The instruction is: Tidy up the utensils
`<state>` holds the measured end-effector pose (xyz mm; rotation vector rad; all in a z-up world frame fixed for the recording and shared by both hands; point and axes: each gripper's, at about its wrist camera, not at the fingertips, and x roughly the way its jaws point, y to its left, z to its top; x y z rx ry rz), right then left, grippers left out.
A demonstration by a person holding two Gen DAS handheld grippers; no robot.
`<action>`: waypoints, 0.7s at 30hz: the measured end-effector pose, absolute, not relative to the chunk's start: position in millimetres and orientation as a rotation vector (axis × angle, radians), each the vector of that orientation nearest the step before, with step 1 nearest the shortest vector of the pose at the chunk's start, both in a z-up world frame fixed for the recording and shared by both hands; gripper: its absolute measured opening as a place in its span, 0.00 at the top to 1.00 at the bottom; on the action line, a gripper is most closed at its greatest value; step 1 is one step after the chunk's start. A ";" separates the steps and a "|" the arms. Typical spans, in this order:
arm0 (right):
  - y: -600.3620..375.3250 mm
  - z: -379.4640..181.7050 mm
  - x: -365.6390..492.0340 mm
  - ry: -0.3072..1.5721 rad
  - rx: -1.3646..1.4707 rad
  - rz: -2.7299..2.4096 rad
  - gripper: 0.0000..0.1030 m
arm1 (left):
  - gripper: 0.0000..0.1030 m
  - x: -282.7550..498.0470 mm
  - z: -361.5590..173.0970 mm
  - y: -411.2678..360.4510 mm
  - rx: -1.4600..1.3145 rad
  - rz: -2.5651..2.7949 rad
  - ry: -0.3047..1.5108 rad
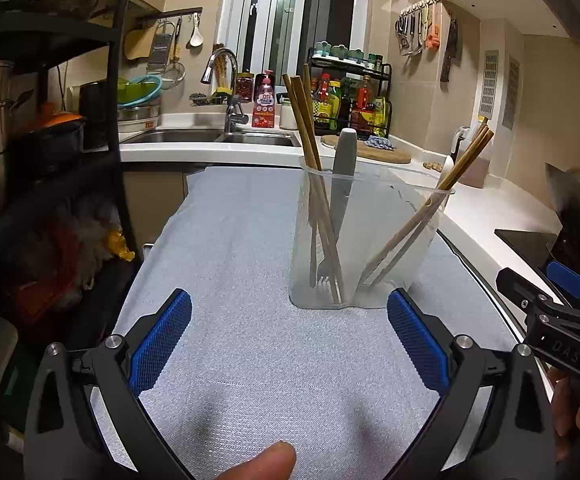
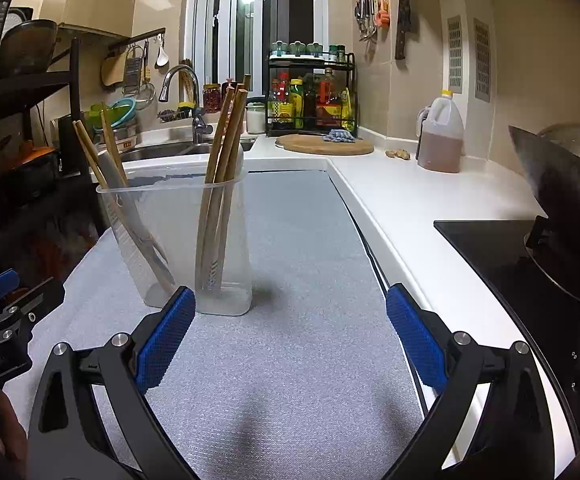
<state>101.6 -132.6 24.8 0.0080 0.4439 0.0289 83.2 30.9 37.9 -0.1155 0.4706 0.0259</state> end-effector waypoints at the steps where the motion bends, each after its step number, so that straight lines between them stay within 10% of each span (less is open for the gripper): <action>1: -131.8 25.0 101.0 0.443 0.007 0.030 0.08 | 0.07 82.3 38.2 30.5 -0.111 0.025 0.468; 21: -128.6 25.1 98.7 0.437 0.001 0.033 0.08 | 0.07 78.3 38.4 31.0 -0.102 0.023 0.460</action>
